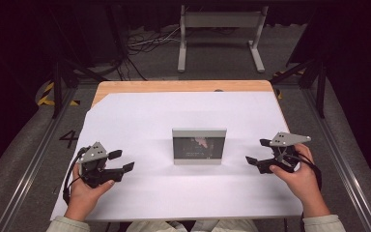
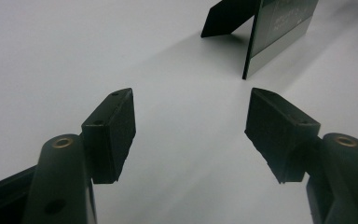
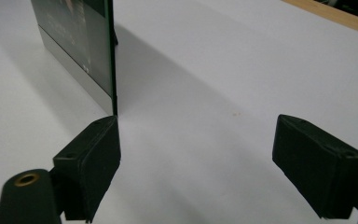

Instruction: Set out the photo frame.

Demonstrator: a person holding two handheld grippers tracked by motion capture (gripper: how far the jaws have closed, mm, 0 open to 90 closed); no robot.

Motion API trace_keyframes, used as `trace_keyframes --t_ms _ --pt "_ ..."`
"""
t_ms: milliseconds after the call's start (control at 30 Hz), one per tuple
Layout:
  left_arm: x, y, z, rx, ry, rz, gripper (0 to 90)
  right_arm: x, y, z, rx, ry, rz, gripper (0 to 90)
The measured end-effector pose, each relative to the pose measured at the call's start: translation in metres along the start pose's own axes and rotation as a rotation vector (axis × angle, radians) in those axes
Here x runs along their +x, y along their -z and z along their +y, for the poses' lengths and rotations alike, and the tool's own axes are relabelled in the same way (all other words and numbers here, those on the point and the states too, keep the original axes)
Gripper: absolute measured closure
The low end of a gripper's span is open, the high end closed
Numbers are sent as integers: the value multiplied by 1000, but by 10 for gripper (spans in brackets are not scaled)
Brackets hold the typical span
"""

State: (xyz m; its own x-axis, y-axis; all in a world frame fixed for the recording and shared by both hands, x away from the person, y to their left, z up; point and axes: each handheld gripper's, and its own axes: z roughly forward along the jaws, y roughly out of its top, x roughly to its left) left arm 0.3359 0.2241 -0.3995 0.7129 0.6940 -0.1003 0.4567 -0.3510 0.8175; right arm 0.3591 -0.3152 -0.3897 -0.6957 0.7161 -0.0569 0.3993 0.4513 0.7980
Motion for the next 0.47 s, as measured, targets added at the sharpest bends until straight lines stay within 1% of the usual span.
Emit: trace_keyframes --t_ms 67,167,200,233,300,467 --pt "1 -1 -1 -1 12 -5 337 -2 -4 -5 10 -7 -1 158" --pt "1 -2 -2 -3 11 0 336 -4 -10 -11 20 -34 -7 158" --pt "1 -2 -2 -3 11 0 336 -4 -10 -11 20 -34 -7 158" --pt "1 -2 -2 -2 6 3 335 -5 -12 -13 32 -42 -7 158" --pt "1 -2 -2 0 9 6 335 -5 -12 -14 37 -50 -13 158" --pt "2 -2 -2 1 12 13 334 -4 -11 -12 30 -58 -15 158"
